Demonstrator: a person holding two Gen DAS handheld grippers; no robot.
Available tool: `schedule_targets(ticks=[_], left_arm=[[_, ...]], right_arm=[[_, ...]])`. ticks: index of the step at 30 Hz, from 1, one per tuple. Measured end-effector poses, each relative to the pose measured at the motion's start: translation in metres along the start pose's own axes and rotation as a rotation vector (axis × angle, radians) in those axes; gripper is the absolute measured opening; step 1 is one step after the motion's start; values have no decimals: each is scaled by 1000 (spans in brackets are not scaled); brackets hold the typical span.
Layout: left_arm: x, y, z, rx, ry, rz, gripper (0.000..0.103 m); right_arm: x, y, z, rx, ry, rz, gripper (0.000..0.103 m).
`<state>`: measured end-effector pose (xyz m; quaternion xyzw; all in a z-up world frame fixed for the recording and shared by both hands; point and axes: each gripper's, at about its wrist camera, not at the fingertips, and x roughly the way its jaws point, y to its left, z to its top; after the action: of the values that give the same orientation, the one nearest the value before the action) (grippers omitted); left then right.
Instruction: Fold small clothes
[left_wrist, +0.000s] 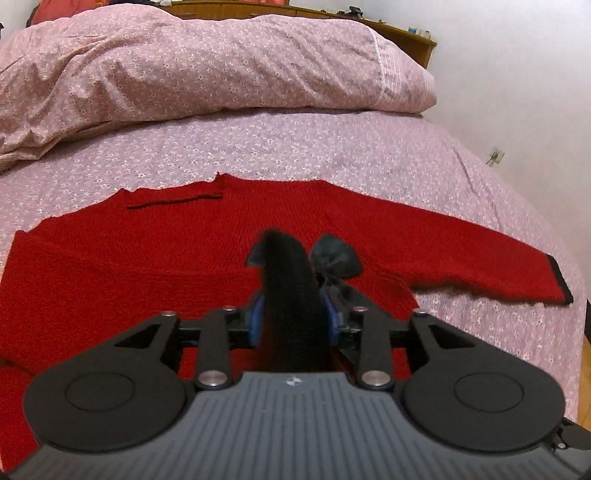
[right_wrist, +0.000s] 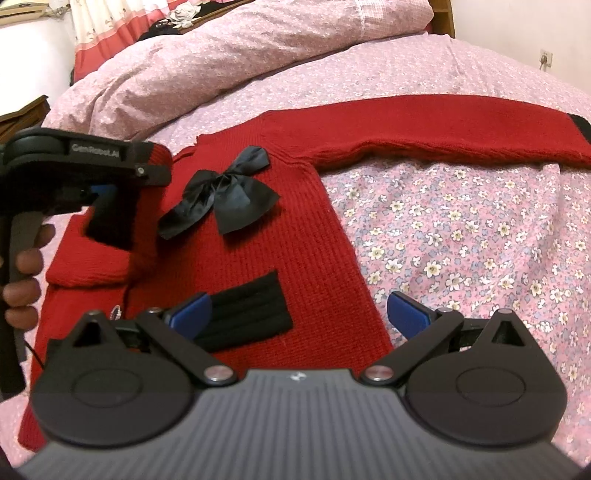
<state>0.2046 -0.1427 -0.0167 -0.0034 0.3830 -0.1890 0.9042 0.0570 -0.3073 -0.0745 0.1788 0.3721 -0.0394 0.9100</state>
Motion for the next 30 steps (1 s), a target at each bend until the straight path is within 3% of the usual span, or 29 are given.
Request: schedule_targets(ticks=[7,15,30], left_arm=[[-21,-3,-4,62,-17,27,61],[-47,25,-11,48,-33,91,64],[-76,132,-41,-139,-4,287,65]], right_arm=[[0,5,-1,-18,2,9,103],[-3,7,2,-42,-8,3,103],[8,29,24,-121,-43,37,103]])
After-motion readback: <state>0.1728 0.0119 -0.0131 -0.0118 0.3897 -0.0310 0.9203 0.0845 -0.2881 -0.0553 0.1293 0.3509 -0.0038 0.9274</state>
